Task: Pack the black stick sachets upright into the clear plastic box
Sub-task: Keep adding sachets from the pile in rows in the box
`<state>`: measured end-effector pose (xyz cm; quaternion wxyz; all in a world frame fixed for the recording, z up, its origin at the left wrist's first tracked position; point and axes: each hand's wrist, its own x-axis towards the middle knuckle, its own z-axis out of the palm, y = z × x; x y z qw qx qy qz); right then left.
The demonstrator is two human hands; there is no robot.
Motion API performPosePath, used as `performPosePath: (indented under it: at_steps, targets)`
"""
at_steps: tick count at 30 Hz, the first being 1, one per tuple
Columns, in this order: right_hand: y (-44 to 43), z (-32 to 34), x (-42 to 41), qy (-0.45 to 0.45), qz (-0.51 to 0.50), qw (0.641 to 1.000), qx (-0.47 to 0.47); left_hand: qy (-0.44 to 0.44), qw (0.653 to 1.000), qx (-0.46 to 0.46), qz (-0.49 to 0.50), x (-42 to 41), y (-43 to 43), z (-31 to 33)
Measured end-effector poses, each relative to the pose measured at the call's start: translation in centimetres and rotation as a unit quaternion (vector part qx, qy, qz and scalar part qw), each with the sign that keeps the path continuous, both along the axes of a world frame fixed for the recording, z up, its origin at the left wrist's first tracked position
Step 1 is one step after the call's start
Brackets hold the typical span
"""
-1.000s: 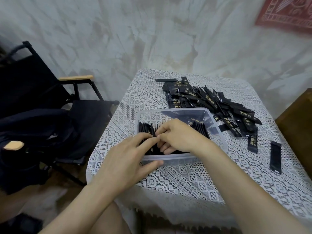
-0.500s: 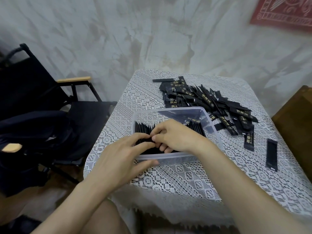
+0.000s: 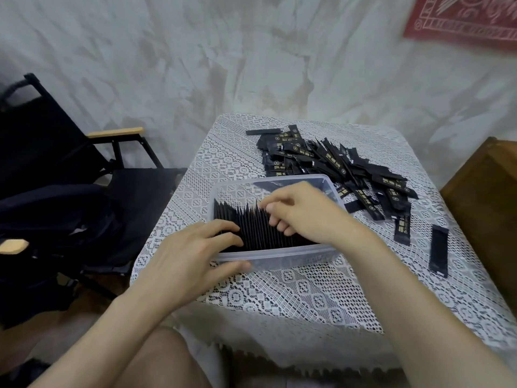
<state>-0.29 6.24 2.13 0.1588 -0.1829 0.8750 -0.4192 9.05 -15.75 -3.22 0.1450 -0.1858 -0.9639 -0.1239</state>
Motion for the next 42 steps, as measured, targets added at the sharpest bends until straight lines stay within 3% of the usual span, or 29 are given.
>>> performPosePath:
  at_steps: [3,7,9,11,13,15,22,26,33,38,42]
  targets:
    - [3.5,1.3,-0.2,0.063,-0.087,0.992,-0.064,-0.001,1.000,0.011,0.005,0.1,0.1,0.1]
    - [10.3,1.5,-0.7,0.116,-0.252,0.950,-0.142,0.004,1.000,0.025,0.004,0.3,0.4,0.2]
    - [13.4,0.1,-1.1,0.094,-0.309,0.942,-0.088,0.000,0.999,0.033,0.006,0.3,0.5,0.3]
    - [15.8,-1.9,-1.5,0.083,-0.336,0.937,0.049,-0.003,0.999,0.044,0.007,0.3,0.5,0.2]
    - [16.9,-3.6,-1.3,0.077,-0.349,0.915,0.184,-0.004,0.998,0.054,0.010,0.2,0.5,0.0]
    - [17.3,-4.7,-1.2,0.082,-0.366,0.895,0.240,0.001,0.998,0.060,0.013,0.1,0.6,-0.1]
    - [17.5,-5.1,-1.9,0.017,-0.352,0.906,0.236,-0.014,0.997,0.071,0.018,0.2,0.7,0.1]
    - [17.7,-4.3,-1.4,-0.039,-0.345,0.918,0.194,-0.024,0.997,0.075,0.027,0.2,0.7,0.1]
    - [20.0,-4.6,0.2,-0.035,-0.342,0.936,0.072,-0.046,0.994,0.089,0.033,0.3,0.7,0.3]
    - [21.6,-4.5,1.0,0.036,-0.402,0.879,0.255,-0.057,0.994,0.092,0.034,0.5,0.9,0.6]
    - [21.3,-4.5,1.1,-0.014,-0.396,0.870,0.294,-0.056,0.994,0.092,0.035,0.6,1.0,0.7]
